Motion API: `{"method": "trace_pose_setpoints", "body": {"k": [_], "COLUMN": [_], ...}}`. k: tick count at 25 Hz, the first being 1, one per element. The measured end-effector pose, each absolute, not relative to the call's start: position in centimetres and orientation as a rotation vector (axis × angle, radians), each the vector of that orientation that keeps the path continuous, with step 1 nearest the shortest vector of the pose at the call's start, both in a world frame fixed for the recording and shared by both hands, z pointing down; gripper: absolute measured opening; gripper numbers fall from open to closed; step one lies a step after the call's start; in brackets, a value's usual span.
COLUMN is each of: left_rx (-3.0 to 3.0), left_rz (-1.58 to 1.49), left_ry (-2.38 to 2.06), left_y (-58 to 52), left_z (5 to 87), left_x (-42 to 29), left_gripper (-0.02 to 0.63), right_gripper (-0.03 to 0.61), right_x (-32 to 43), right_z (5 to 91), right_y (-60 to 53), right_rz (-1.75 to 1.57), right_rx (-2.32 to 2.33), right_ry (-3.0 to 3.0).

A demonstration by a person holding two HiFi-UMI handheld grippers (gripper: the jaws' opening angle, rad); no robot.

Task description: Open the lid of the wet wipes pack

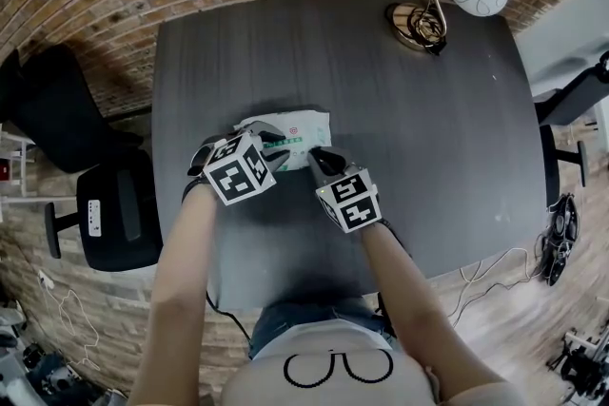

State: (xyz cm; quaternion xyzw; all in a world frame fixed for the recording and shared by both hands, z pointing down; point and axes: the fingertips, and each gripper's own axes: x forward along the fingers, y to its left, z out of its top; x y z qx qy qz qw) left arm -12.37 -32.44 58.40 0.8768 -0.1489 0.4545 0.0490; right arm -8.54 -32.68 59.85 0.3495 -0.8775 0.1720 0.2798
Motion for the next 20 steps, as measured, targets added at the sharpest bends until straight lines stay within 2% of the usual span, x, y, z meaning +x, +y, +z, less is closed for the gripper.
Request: {"method": "trace_pose_setpoints", "body": {"k": [10,20], "left_rx": [2.692,2.754], "left_rz": [1.398,1.380], "left_ry": [-0.467,-0.647], "left_y": [-32.8,-35.4], "left_z": [57.0,54.3], "left_x": [-12.4,-13.3], "left_gripper": [0.083,0.021], "right_gripper": [0.018,0.018], "right_x": [-8.5,-8.6], "right_z": [59.9,59.8], "right_y": [-32.6,-32.5], "right_rz": [0.463,0.463], "right_rx": [0.932,0.931], "right_ry": [-2.351,-2.349]}}
